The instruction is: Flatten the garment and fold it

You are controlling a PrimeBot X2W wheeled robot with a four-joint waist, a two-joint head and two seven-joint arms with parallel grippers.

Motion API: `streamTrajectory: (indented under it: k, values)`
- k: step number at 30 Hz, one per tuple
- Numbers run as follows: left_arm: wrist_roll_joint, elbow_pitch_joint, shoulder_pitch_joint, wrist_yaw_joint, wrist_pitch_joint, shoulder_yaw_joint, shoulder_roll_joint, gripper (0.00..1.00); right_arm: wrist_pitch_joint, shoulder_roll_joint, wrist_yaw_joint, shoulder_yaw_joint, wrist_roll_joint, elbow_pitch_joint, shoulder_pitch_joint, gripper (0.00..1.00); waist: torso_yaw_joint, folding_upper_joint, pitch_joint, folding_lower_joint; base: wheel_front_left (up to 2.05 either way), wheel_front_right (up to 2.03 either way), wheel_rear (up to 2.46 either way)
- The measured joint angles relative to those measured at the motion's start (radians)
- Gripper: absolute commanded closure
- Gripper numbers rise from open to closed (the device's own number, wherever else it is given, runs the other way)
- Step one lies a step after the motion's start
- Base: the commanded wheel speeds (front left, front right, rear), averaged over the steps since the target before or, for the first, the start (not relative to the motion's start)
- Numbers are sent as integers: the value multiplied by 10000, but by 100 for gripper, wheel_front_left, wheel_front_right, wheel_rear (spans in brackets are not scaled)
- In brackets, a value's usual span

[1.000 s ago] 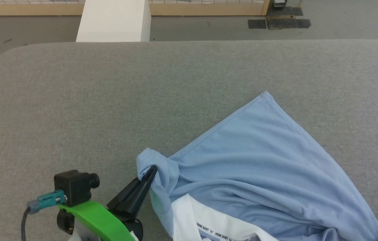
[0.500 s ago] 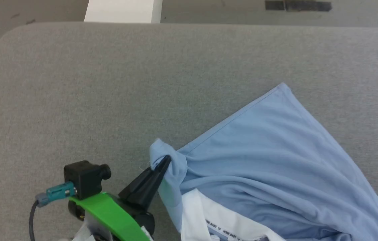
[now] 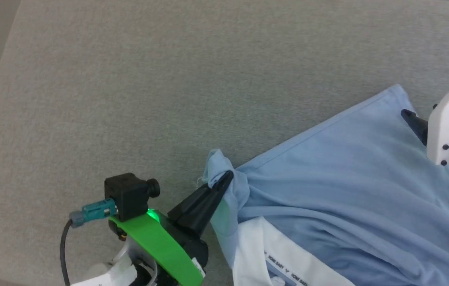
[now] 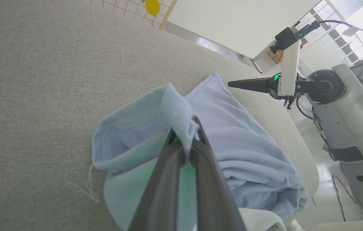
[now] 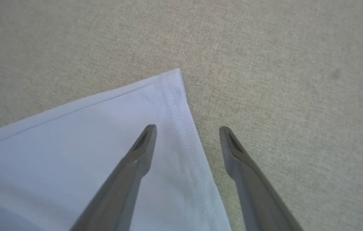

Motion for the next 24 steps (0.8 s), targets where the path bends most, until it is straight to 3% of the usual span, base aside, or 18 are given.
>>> streamTrajectory:
  k: [8,9,10,17,24]
  values:
    - [0,286,-211,-205,-102,-207,-221,100,-159,-460,-2,474,-194,884,-557,0,644,0,538,0,0,0,0]
    - [0,322,-233,-215,-104,-224,-236,100,-161,-500,-2,499,-194,930,-630,17,696,0,583,0,0,0,0]
    - [0,362,-264,-215,-105,-245,-257,100,-155,-537,-2,487,-194,997,-713,100,757,0,633,0,0,0,0]
    - [-2,504,-271,-249,-213,-130,-236,100,-115,-548,0,410,-364,1020,-884,100,856,0,619,0,0,0,0]
    - [209,449,-554,2,-989,794,-209,100,-1785,128,0,-318,-364,890,-836,100,592,0,-24,0,0,0,0]
